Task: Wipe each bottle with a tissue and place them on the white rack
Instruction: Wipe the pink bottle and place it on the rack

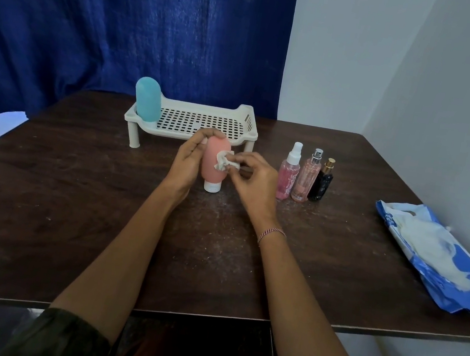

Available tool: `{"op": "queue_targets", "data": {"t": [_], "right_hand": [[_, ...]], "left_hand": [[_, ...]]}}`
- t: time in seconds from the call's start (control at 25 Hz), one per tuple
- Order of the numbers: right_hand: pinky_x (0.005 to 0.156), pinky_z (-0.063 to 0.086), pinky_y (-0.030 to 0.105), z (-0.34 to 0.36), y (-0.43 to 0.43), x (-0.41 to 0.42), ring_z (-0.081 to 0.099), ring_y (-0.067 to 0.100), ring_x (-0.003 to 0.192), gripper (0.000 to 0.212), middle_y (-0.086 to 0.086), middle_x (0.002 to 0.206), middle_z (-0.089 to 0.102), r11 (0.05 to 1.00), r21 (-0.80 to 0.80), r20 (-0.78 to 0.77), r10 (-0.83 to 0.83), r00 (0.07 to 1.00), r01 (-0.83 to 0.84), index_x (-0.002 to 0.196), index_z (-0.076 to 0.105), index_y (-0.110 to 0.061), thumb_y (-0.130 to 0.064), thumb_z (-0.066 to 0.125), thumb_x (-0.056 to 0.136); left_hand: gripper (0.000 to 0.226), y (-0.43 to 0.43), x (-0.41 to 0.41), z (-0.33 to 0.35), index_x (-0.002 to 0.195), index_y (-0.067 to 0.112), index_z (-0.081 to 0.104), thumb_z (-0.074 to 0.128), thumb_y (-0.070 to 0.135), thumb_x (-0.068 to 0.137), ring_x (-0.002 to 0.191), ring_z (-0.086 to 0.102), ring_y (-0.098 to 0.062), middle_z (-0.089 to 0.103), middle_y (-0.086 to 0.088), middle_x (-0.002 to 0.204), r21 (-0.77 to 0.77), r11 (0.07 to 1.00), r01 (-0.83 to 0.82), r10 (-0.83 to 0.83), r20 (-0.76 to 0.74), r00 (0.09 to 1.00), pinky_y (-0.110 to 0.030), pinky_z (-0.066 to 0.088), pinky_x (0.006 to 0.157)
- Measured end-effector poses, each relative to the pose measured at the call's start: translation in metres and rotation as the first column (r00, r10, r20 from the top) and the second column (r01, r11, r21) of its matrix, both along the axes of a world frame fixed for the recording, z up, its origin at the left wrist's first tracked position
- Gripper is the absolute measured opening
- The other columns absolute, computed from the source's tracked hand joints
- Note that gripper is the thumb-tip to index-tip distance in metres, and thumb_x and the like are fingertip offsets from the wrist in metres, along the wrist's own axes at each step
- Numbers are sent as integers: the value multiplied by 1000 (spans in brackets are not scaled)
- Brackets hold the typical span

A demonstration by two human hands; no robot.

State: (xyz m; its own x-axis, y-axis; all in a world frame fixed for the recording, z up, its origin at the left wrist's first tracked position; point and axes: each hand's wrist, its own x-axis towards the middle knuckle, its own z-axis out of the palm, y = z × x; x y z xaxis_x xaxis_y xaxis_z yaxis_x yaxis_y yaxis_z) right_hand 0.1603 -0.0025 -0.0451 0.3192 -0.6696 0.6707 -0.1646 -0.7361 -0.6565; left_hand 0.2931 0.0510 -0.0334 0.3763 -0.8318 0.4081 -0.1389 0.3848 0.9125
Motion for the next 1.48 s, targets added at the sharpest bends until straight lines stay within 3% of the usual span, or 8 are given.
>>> {"op": "queue_targets", "data": {"t": [0.12,0.32,0.52,0.6,0.88,1.12,1.48], "right_hand": [[77,54,21,-4,-2,-2,63,11,84,17,3,95,67,998,56,-85,36,996,-32,90,69,-7,-1,72,74],[78,53,23,-7,-4,-2,62,10,84,16,-2,94,64,993,110,-99,56,993,-45,89,67,-7,-1,71,75],[80,54,29,-6,0,3,62,12,89,17,4,99,66,995,76,-79,65,995,-58,94,67,-7,-3,70,78],[79,54,29,-6,0,3,62,12,88,18,4,98,65,997,54,-80,52,995,-48,95,69,-8,-3,70,78],[78,55,29,-4,4,8,62,15,85,20,7,96,65,998,-46,-112,28,993,-33,96,70,-2,0,71,76],[79,50,18,-3,9,9,60,13,86,23,8,98,64,991,-128,-153,11,988,-31,99,70,-1,-1,71,76],[73,45,15,-3,13,9,55,8,79,24,6,92,62,994,-109,-188,-24,982,4,99,70,-4,-6,73,76]], "left_hand": [[30,0,2,3,110,17,56,28,9,102,118,49,-15,50,-4,128,41,996,-73,71,58,996,-21,46,88],[33,0,7,3,120,21,62,42,7,99,126,48,-14,56,-2,133,13,968,-251,239,260,935,-29,41,104],[27,4,4,7,119,15,65,56,16,93,106,62,-15,67,-3,119,31,829,-558,517,334,788,-37,50,96],[30,6,0,10,121,11,64,59,16,92,103,63,-16,68,-6,117,90,787,-610,541,376,752,-31,49,96],[42,11,-11,14,119,5,63,68,30,85,82,58,-6,70,-8,101,186,785,-590,505,359,785,-7,39,66],[53,10,-8,15,118,7,64,75,39,77,90,61,-10,70,-7,105,238,790,-566,473,351,808,-21,46,79],[41,7,-5,13,126,5,57,60,27,91,97,54,-8,64,-11,118,277,817,-506,419,318,851,-21,43,85]]}}
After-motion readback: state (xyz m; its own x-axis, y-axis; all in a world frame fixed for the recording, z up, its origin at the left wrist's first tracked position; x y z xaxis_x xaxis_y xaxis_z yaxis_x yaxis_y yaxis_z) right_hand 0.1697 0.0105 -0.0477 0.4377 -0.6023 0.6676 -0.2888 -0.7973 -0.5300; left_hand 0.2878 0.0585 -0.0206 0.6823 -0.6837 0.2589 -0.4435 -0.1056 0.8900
